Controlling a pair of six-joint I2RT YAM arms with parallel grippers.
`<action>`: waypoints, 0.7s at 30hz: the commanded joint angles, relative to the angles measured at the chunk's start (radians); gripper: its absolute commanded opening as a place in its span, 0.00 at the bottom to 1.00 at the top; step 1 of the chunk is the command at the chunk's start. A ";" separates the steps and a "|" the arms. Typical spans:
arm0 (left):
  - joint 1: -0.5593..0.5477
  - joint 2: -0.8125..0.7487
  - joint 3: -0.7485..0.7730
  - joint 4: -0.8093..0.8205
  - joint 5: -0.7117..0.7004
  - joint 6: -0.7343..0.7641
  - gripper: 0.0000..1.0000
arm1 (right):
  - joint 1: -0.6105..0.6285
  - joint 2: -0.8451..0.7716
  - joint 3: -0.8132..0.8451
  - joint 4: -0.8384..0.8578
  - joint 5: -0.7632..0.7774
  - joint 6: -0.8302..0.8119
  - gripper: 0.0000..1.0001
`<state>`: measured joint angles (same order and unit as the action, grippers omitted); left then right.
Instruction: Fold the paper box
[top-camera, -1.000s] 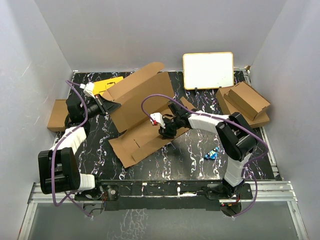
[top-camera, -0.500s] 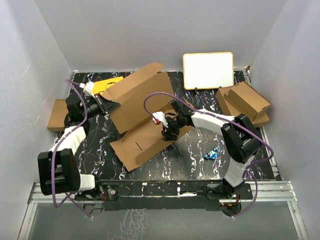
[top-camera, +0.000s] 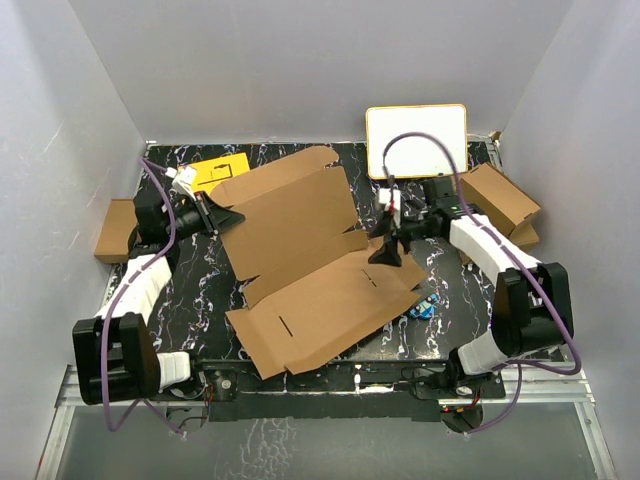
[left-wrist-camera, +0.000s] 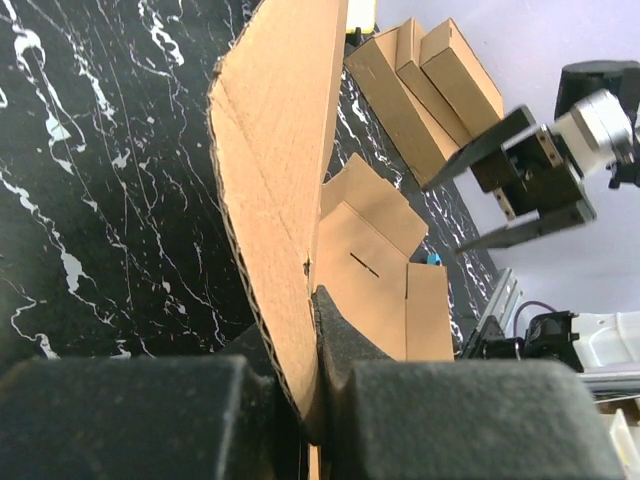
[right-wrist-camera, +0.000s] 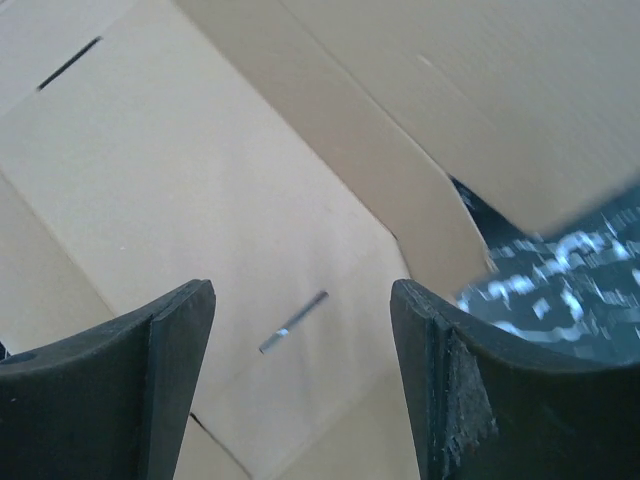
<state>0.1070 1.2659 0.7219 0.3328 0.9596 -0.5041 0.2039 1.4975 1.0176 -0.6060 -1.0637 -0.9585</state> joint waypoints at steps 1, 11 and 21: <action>-0.001 -0.098 0.033 0.014 0.031 0.067 0.00 | -0.129 -0.045 -0.020 0.205 -0.080 0.276 0.77; -0.001 -0.128 0.071 0.158 -0.032 0.075 0.00 | -0.272 -0.038 -0.094 0.412 0.007 0.597 0.77; -0.002 -0.139 0.079 0.204 0.038 0.105 0.00 | -0.322 -0.003 -0.085 0.425 0.037 0.635 0.78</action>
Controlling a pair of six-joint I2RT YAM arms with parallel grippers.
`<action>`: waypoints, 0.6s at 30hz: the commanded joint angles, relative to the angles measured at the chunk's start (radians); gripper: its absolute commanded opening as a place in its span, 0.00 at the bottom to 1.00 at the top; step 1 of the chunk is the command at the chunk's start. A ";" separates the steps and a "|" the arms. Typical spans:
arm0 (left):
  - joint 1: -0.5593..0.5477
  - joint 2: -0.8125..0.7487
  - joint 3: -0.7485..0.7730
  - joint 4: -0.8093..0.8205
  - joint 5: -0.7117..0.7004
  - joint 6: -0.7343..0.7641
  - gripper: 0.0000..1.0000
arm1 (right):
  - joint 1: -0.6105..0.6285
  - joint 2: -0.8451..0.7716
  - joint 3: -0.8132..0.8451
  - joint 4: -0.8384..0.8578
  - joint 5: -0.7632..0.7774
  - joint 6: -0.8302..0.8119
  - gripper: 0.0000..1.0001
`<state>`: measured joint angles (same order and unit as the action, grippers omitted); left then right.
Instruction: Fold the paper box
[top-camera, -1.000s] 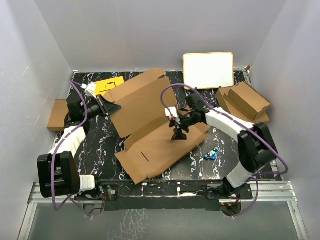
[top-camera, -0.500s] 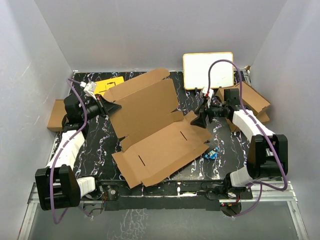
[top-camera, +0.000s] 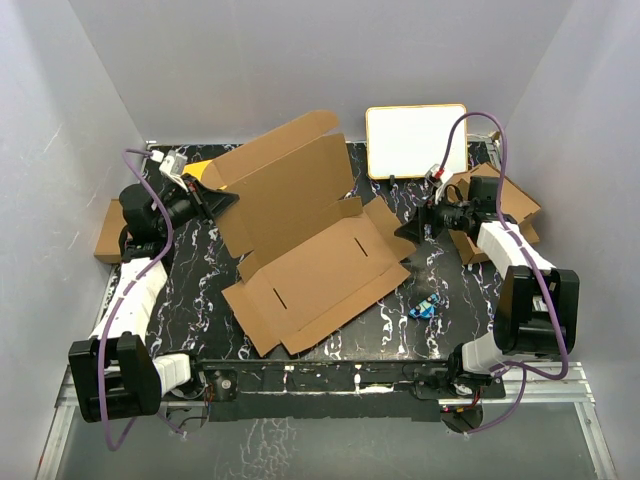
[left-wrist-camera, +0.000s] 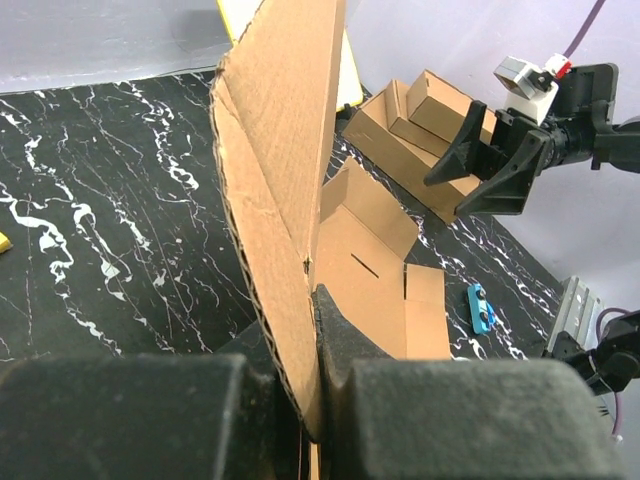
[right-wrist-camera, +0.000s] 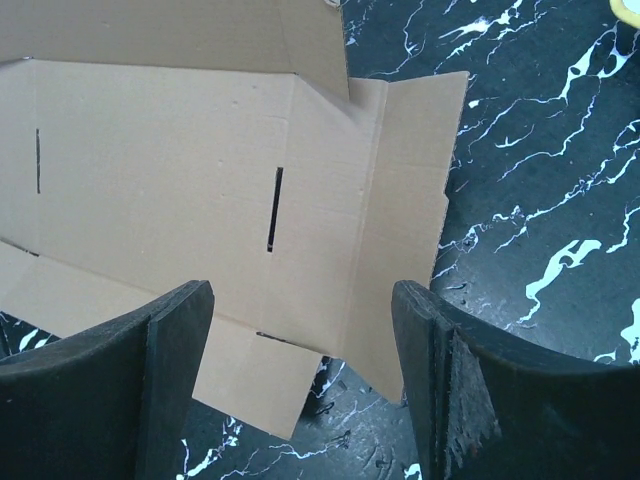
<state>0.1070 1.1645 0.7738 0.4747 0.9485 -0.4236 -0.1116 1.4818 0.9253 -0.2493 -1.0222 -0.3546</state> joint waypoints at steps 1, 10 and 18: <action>-0.001 -0.040 0.025 0.066 0.056 0.027 0.00 | -0.008 0.015 0.009 0.068 -0.010 0.029 0.78; -0.003 -0.066 0.032 0.049 0.097 0.070 0.00 | 0.001 -0.001 0.049 0.049 -0.097 -0.077 0.78; -0.002 -0.088 0.043 0.093 0.137 0.053 0.00 | 0.026 0.023 0.191 -0.032 -0.153 -0.214 0.79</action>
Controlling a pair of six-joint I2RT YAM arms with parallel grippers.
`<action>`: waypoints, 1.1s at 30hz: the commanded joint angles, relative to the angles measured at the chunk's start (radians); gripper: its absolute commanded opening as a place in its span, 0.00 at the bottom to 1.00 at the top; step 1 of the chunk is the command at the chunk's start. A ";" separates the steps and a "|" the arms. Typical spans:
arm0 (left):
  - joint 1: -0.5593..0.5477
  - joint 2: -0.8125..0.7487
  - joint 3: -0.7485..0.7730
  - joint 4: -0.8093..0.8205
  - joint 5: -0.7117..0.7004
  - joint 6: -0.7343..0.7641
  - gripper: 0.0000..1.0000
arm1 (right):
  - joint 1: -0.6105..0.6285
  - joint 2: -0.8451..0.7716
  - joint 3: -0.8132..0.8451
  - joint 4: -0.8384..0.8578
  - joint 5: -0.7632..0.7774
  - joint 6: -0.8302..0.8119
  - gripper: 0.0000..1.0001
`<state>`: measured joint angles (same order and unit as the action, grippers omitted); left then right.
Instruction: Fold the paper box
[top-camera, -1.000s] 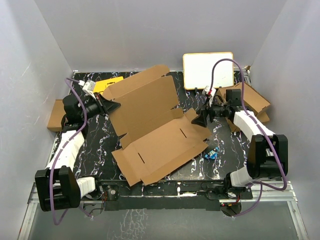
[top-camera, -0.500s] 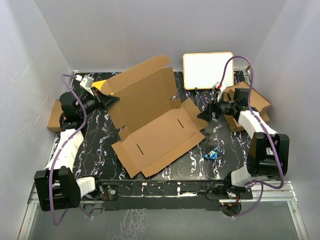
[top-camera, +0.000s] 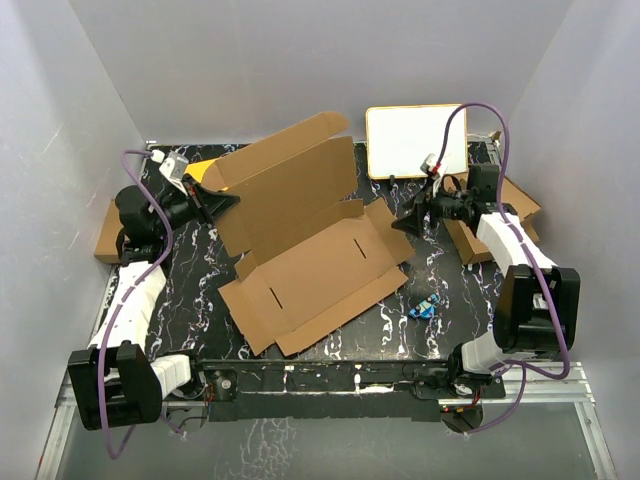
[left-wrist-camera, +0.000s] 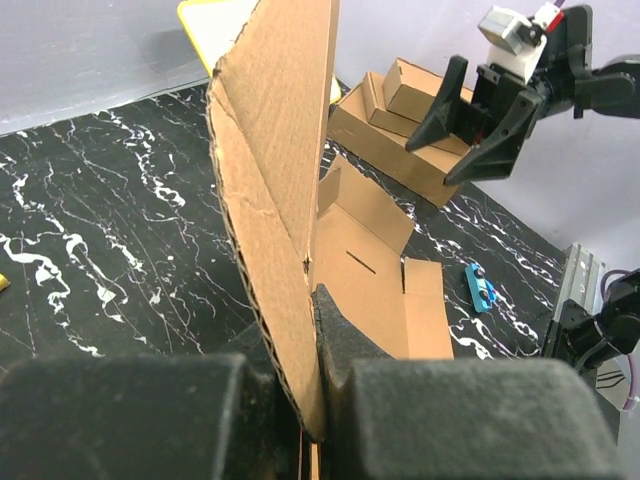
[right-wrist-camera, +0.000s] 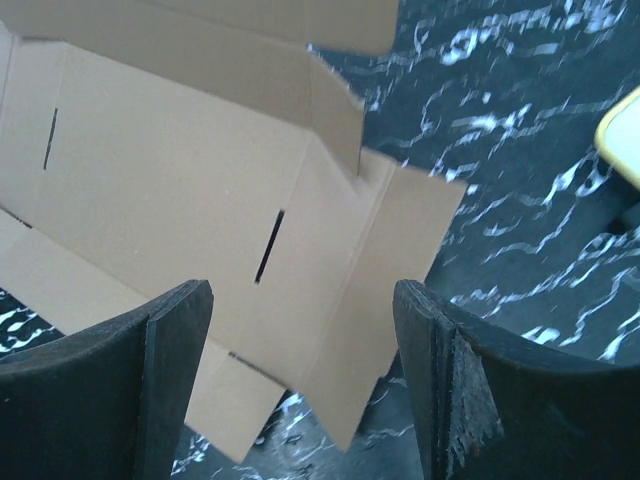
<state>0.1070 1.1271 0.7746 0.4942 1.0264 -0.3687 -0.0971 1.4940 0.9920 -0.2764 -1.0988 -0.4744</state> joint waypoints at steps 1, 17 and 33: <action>-0.002 -0.055 0.036 0.104 0.070 -0.018 0.00 | 0.020 0.025 0.154 -0.023 -0.086 -0.097 0.79; -0.020 -0.081 -0.008 0.242 0.117 -0.086 0.00 | 0.197 0.328 0.640 0.054 -0.086 0.192 0.86; -0.023 -0.065 0.011 0.187 0.128 -0.022 0.00 | 0.221 0.290 0.629 0.071 -0.289 0.085 0.08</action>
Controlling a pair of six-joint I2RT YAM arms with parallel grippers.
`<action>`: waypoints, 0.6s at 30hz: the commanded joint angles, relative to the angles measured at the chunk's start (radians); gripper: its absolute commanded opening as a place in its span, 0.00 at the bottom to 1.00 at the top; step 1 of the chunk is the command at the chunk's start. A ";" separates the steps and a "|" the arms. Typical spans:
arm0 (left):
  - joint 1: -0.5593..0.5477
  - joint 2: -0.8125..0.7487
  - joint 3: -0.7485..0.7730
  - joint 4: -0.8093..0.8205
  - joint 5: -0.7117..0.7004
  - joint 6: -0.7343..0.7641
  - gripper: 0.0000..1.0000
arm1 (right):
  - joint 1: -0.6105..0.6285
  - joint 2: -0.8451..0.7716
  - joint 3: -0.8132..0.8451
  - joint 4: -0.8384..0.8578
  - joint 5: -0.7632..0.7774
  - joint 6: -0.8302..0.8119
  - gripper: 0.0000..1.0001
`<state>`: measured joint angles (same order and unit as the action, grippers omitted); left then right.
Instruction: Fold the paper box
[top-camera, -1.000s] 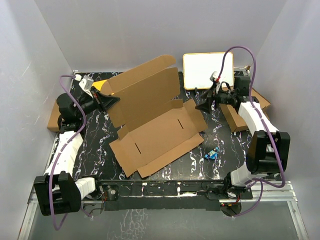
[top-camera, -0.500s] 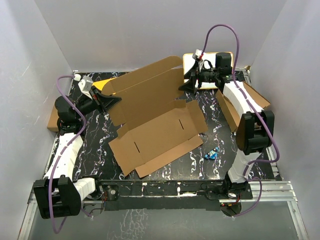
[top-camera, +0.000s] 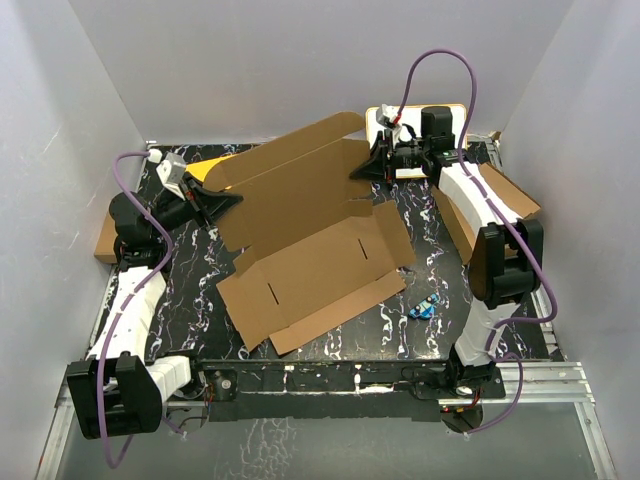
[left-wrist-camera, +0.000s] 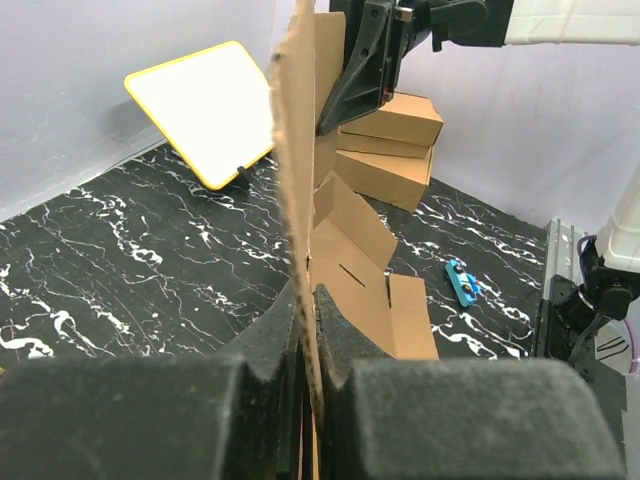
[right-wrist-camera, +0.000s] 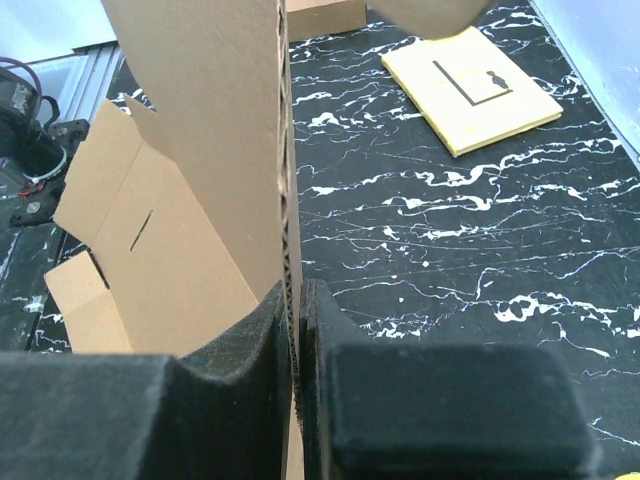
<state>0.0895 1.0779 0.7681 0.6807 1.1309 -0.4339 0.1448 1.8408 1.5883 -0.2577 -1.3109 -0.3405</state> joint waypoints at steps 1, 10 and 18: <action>-0.005 -0.016 0.017 -0.007 0.022 0.051 0.00 | -0.025 -0.061 0.030 0.052 -0.078 -0.059 0.08; -0.004 0.011 0.089 -0.142 0.037 0.095 0.30 | -0.058 -0.089 0.013 0.051 -0.091 -0.076 0.08; -0.005 0.024 0.150 -0.142 0.061 0.018 0.41 | -0.056 -0.082 0.017 -0.004 -0.076 -0.131 0.08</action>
<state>0.0879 1.1110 0.8360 0.5556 1.1595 -0.3954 0.0856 1.8042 1.5875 -0.2623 -1.3602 -0.4011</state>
